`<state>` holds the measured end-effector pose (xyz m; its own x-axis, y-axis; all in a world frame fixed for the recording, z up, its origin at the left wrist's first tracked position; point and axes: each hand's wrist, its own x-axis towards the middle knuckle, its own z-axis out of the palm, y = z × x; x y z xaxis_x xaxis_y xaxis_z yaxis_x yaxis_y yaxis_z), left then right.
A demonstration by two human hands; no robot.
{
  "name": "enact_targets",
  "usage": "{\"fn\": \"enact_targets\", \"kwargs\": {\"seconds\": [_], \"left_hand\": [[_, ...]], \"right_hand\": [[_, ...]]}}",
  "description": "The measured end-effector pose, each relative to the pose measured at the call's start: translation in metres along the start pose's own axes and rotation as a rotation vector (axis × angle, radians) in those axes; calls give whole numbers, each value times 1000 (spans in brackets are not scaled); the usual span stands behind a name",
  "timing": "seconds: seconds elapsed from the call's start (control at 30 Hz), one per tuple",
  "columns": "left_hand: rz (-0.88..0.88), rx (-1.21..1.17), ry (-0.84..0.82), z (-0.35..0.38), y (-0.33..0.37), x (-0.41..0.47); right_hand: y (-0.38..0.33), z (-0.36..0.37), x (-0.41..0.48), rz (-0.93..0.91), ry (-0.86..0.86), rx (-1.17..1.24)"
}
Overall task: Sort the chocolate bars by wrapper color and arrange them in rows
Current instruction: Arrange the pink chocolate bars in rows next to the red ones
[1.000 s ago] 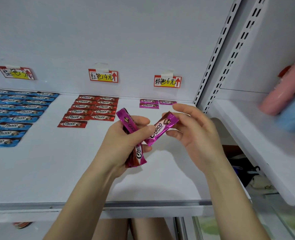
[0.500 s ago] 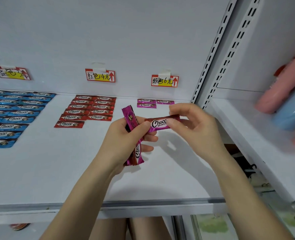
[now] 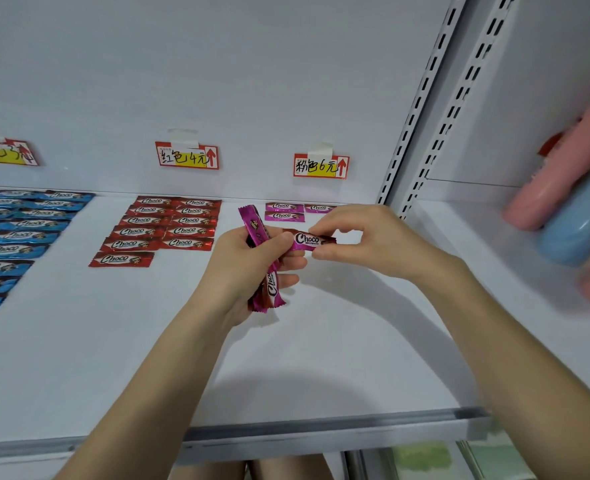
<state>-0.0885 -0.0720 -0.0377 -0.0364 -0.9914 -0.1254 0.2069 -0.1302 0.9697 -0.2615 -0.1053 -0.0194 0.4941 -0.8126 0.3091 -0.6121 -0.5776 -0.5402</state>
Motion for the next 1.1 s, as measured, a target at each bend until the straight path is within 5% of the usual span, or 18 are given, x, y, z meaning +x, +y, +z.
{"fn": "enact_targets", "kwargs": {"seconds": [0.3,0.5,1.1], "left_hand": [[-125,-108,4,0,1,6],[-209,-246,16,-4,3,11],[-205,-263,-7,-5,-1,12]], "right_hand": [[95,-5,57,291,59,-176],[117,10,71,310,-80,-272],[120,17,76,269,-87,-342]]}}
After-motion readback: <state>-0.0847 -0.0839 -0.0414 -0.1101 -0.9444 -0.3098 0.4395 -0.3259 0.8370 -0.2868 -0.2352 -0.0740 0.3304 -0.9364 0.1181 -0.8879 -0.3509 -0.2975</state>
